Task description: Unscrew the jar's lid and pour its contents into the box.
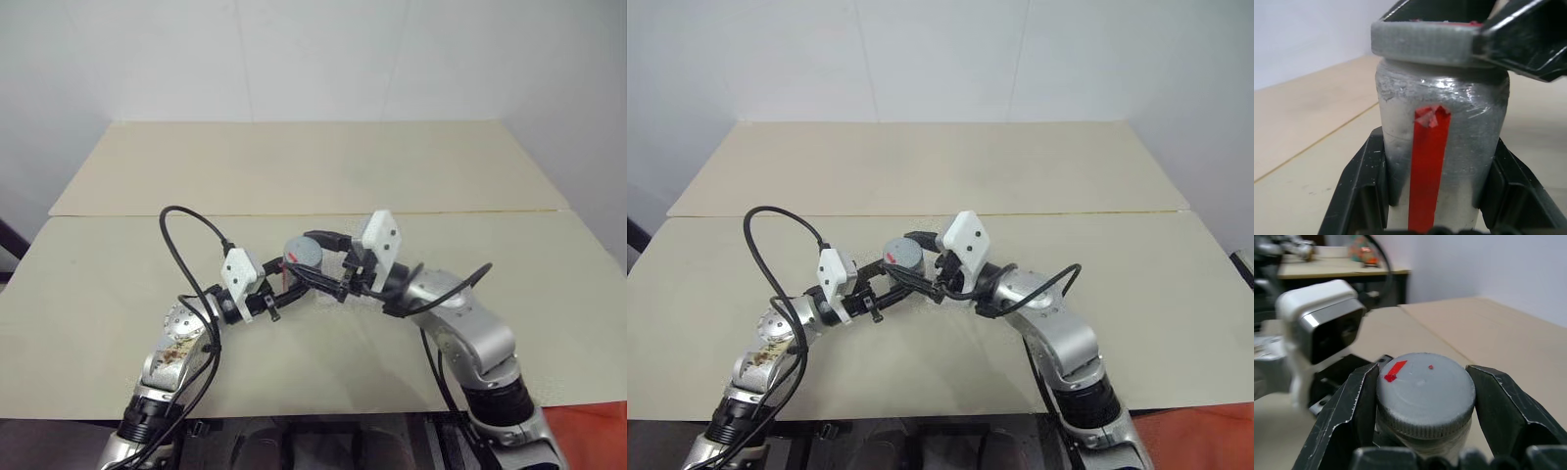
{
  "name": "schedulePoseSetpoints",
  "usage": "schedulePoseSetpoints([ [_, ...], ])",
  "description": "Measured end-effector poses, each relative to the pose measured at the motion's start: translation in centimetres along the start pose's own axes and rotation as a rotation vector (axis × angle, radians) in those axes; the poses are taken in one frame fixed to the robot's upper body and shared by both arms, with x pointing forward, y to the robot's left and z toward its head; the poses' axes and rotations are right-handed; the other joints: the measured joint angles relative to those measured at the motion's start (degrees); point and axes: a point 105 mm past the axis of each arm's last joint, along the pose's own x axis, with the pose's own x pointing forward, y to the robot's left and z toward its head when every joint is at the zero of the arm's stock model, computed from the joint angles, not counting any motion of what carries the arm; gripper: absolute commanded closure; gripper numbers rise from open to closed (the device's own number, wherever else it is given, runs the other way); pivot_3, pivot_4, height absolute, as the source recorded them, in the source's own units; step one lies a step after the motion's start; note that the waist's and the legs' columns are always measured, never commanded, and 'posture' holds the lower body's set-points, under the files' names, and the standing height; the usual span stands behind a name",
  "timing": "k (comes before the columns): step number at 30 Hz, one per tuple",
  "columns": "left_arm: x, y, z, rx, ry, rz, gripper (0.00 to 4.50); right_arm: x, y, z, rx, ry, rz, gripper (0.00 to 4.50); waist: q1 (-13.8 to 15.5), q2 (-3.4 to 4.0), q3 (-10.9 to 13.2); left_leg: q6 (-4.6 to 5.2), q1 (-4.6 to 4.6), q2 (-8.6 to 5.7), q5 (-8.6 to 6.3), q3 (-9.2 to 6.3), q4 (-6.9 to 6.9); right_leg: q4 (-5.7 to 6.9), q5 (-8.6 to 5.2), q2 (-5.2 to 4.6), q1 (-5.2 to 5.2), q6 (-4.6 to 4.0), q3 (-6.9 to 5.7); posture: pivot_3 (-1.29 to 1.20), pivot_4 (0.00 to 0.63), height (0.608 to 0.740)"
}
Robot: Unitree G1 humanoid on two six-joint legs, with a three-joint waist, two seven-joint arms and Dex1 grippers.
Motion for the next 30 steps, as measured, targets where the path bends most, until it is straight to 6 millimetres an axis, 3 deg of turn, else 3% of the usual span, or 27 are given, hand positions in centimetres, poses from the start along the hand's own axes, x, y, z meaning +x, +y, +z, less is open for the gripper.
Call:
schedulePoseSetpoints([
  [15, -0.4, -1.2, 1.0, -0.030, -0.023, -0.120, 2.54, 0.5, -1.9, 1.1, -0.016, 0.044, 0.639, 1.71, -0.7, 0.03, 0.0, 0.01, -0.01, 0.01, 0.00, 0.03, 0.00, 0.00, 0.01, 0.01, -0.03, 0.00, 0.01, 0.00, 0.150, 0.740],
  [23, -0.7, -0.9, 0.7, -0.031, -0.012, -0.088, 2.54, 1.4, -2.6, 0.7, -0.060, 0.055, 0.717, 1.71, -0.7, 0.05, 0.0, -0.04, -0.06, 0.03, 0.02, 0.04, 0.00, 0.03, 0.01, 0.00, -0.09, -0.01, 0.00, 0.00, 0.150, 0.740],
  [28, -0.9, -0.7, 0.9, -0.026, -0.021, -0.068, 2.54, 1.3, -3.0, 0.8, -0.027, 0.016, 0.692, 0.18, -0.6, 0.05, 0.0, -0.07, -0.15, 0.04, 0.04, 0.03, 0.00, 0.04, 0.01, -0.02, -0.18, -0.01, -0.01, 0.00, 0.150, 0.740],
  [30, -1.0, -0.6, 1.1, -0.018, -0.027, -0.056, 2.54, 0.6, -3.0, 1.1, -0.024, -0.045, 0.661, 0.06, -0.5, 0.05, 0.0, -0.07, -0.16, 0.04, 0.04, 0.02, -0.01, 0.03, 0.01, -0.03, -0.18, -0.01, -0.03, 0.00, 0.150, 0.740],
])
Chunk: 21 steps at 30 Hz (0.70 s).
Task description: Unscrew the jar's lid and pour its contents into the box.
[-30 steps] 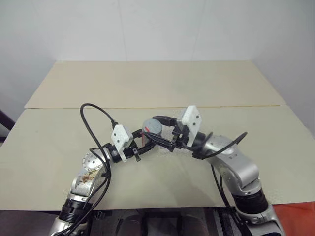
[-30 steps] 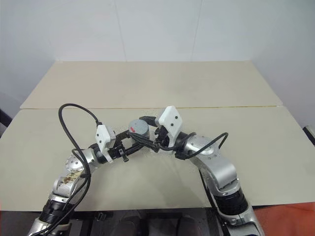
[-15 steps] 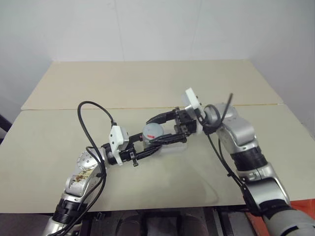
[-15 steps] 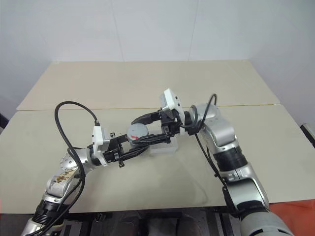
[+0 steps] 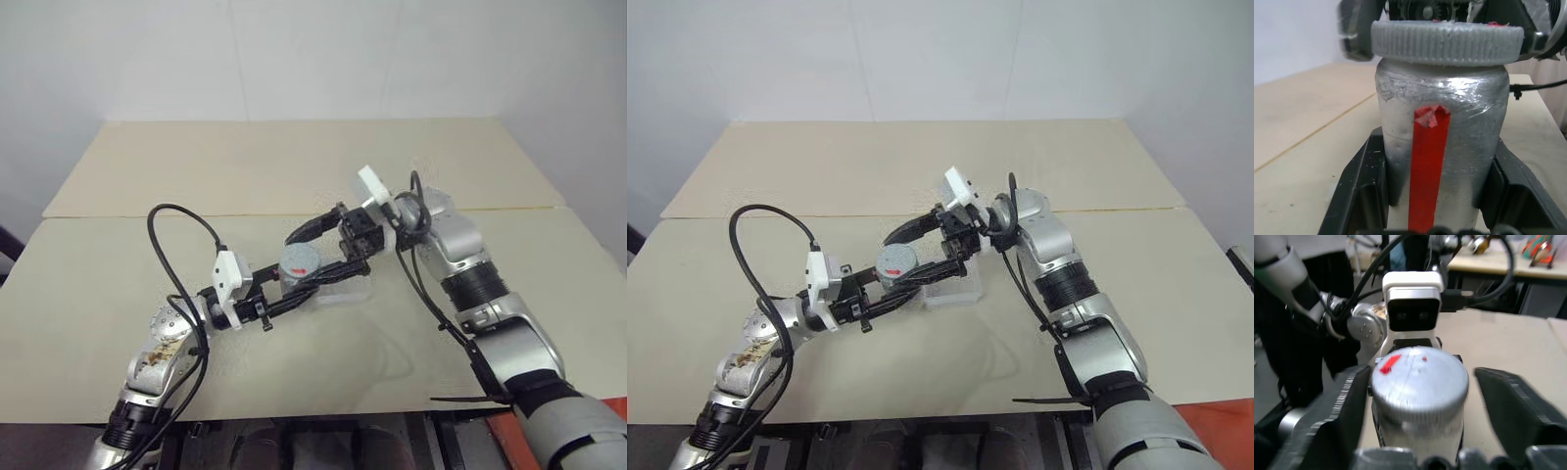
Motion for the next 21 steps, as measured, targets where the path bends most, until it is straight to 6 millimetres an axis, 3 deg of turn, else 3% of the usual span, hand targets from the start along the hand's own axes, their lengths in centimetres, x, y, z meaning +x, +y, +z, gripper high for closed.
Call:
schedulePoseSetpoints([
  [5, -0.4, 0.2, -0.2, -0.003, 0.008, 0.036, 2.54, -1.1, 0.8, 1.2, -0.102, -0.057, -0.189, 0.06, -0.1, 0.00, 0.0, -0.06, -0.14, 0.00, 0.03, 0.04, 0.00, 0.11, 0.00, -0.02, -0.24, 0.00, 0.03, 0.00, 0.150, 0.740],
  [8, -0.7, 0.5, -0.8, 0.011, 0.042, 0.078, 2.54, -1.6, 2.0, 2.5, -0.187, -0.077, -0.397, 0.06, 0.2, 0.00, 0.0, -0.14, -0.14, 0.00, 0.07, 0.05, -0.07, 0.12, 0.00, -0.01, -0.28, 0.00, 0.01, 0.00, 0.150, 0.740],
  [11, -0.5, 0.8, -0.9, 0.015, 0.032, 0.109, 2.54, -0.3, 2.6, 2.5, -0.193, -0.080, -0.606, 0.06, 0.1, 0.00, 0.0, -0.22, -0.12, 0.01, 0.12, 0.10, -0.10, 0.22, 0.01, -0.01, -0.34, -0.01, 0.05, 0.00, 0.150, 0.740],
  [17, -0.5, 0.9, -0.9, 0.021, 0.032, 0.122, 2.54, 3.2, 3.3, 2.7, -0.181, -0.079, -0.848, 0.06, -0.3, 0.00, 0.0, -0.24, -0.07, -0.02, 0.14, 0.14, -0.09, 0.27, 0.01, 0.00, -0.34, -0.01, 0.09, 0.00, 0.150, 0.740],
  [21, -0.5, 0.9, -0.9, 0.024, 0.037, 0.119, 2.54, 3.7, 2.7, 1.5, -0.212, 0.027, -0.964, 0.06, 0.0, 0.00, 0.0, -0.23, -0.08, -0.07, 0.14, 0.11, -0.07, 0.18, 0.00, 0.01, -0.32, -0.01, 0.06, 0.00, 0.150, 0.740],
])
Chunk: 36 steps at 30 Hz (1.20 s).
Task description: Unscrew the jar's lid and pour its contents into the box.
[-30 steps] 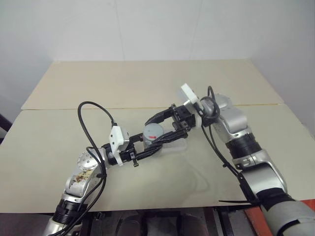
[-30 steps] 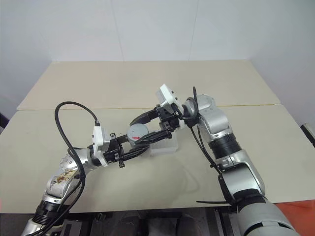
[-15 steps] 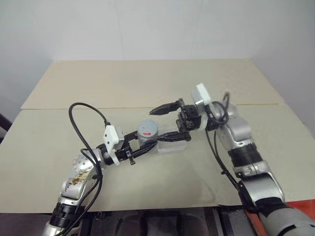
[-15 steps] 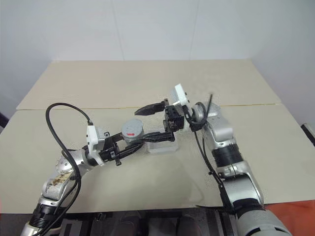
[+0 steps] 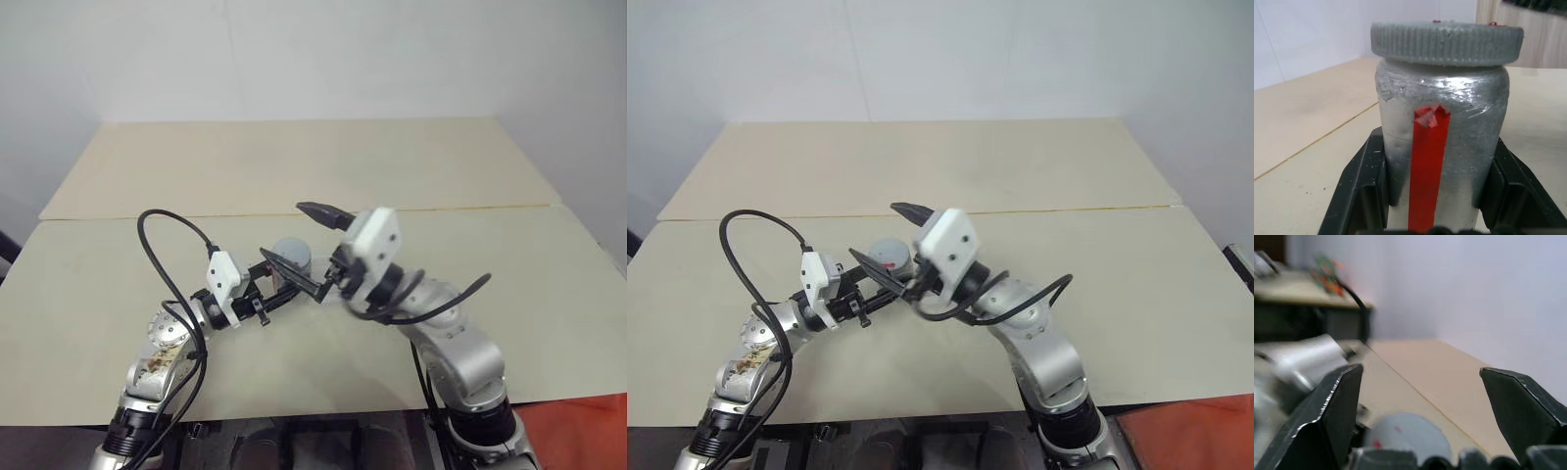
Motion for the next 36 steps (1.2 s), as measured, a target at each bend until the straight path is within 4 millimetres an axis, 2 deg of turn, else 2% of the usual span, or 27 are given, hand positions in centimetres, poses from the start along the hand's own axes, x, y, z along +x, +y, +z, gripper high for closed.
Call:
schedulePoseSetpoints([
  [6, 0.3, 0.2, 0.6, 0.020, -0.014, -0.009, 2.54, 0.0, 0.7, -1.0, 0.003, 0.051, -0.020, 0.06, -0.2, 0.00, 0.0, 0.00, 0.00, 0.00, 0.00, 0.01, -0.01, -0.04, 0.00, 0.03, 0.01, 0.00, 0.00, 0.00, 0.150, 0.740],
  [17, 0.4, 0.3, 0.7, 0.021, -0.017, -0.008, 2.54, 0.1, 0.9, -1.1, 0.032, 0.058, -0.021, 0.06, -0.3, 0.00, 0.0, 0.01, 0.00, 0.01, 0.00, 0.00, -0.01, -0.04, 0.00, 0.05, 0.01, 0.00, 0.00, 0.00, 0.150, 0.740],
  [20, 0.4, 0.3, 0.7, 0.020, -0.017, -0.008, 2.54, 0.1, 1.0, -1.5, 0.067, 0.073, -0.024, 0.65, -0.3, 0.00, 0.0, 0.01, 0.00, 0.01, 0.00, 0.00, -0.01, -0.04, 0.00, 0.05, 0.01, 0.00, 0.00, 0.00, 0.150, 0.740],
  [23, 0.5, 0.2, 0.7, 0.018, -0.022, -0.008, 2.54, 0.0, 1.1, -1.6, 0.099, 0.082, -0.023, 1.63, -0.3, 0.00, 0.0, 0.02, 0.00, 0.02, 0.00, -0.01, -0.01, -0.04, 0.00, 0.05, 0.01, 0.00, 0.00, 0.00, 0.150, 0.740],
  [33, 0.5, 0.1, 0.7, 0.017, -0.023, -0.015, 2.54, -0.1, 1.1, -1.7, 0.104, 0.091, -0.023, 1.68, -0.3, 0.00, 0.0, 0.02, 0.00, 0.01, 0.00, -0.01, -0.01, -0.04, 0.00, 0.05, 0.01, 0.00, 0.00, 0.00, 0.150, 0.740],
  [36, 0.7, -0.6, 0.6, -0.008, -0.024, -0.066, 2.54, -1.0, 0.2, -1.8, 0.136, 0.078, 0.150, 1.68, -0.2, 0.00, 0.0, 0.11, 0.03, 0.01, -0.04, -0.03, 0.05, -0.15, 0.03, 0.05, 0.14, 0.03, 0.00, 0.00, 0.150, 0.740],
])
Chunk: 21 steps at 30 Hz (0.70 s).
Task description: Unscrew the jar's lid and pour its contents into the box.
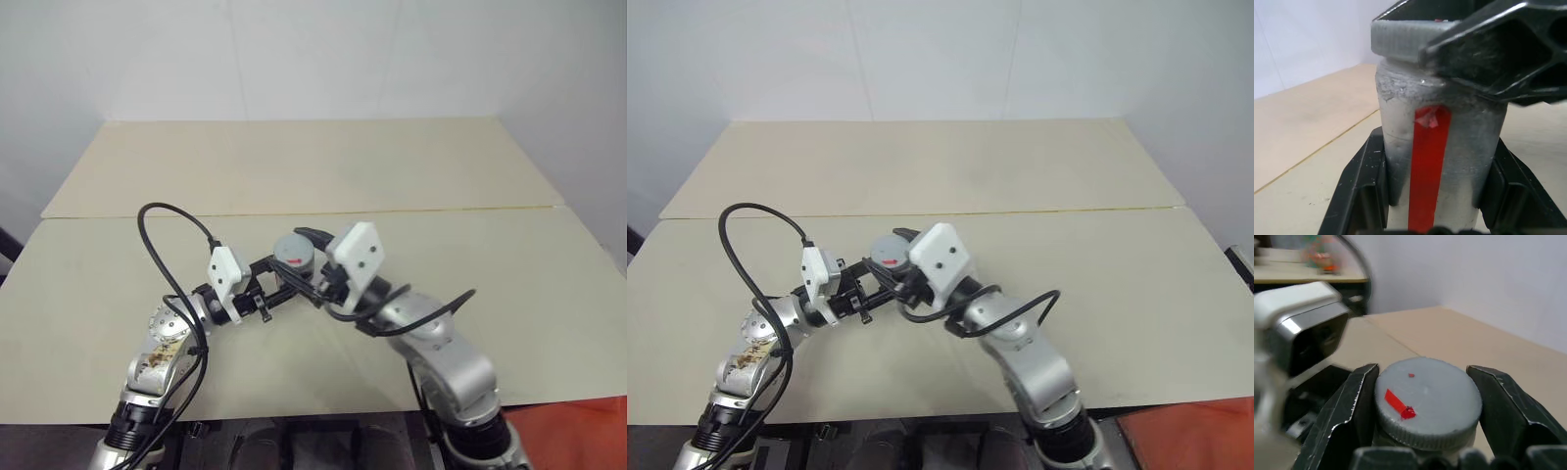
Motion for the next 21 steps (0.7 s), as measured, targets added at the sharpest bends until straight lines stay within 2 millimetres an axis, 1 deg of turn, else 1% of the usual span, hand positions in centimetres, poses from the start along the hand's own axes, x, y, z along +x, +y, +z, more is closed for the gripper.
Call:
schedulePoseSetpoints([
  [8, 0.2, -0.4, 0.1, -0.024, -0.014, -0.034, 2.54, 0.1, -1.9, -0.1, 0.036, -0.013, 0.370, 1.68, -0.3, 0.00, 0.0, 0.05, 0.00, 0.02, -0.02, 0.04, -0.02, 0.06, 0.01, 0.03, -0.06, -0.03, 0.05, 0.00, 0.150, 0.740],
  [11, 0.2, -0.6, 0.2, -0.029, -0.023, -0.044, 2.54, 0.2, -2.2, 0.1, 0.027, -0.018, 0.484, 1.68, -0.2, 0.00, 0.0, 0.07, -0.01, 0.03, -0.03, 0.04, -0.02, 0.04, 0.01, 0.03, -0.07, -0.02, 0.04, 0.00, 0.150, 0.740],
  [16, 0.1, -1.0, 0.3, -0.035, -0.032, -0.064, 2.54, 0.7, -2.8, 0.3, 0.043, -0.004, 0.725, 1.68, -0.2, 0.00, 0.0, 0.07, -0.01, 0.05, -0.03, 0.05, 0.00, 0.08, 0.01, 0.03, -0.06, -0.03, 0.04, 0.00, 0.150, 0.740],
  [21, 0.1, -1.1, 0.4, -0.034, -0.037, -0.066, 2.54, 1.2, -3.2, 0.3, 0.077, -0.007, 0.852, 1.68, -0.1, 0.00, 0.0, 0.06, -0.03, 0.05, -0.03, 0.05, 0.00, 0.08, 0.02, 0.02, -0.08, -0.03, 0.02, 0.00, 0.150, 0.740],
])
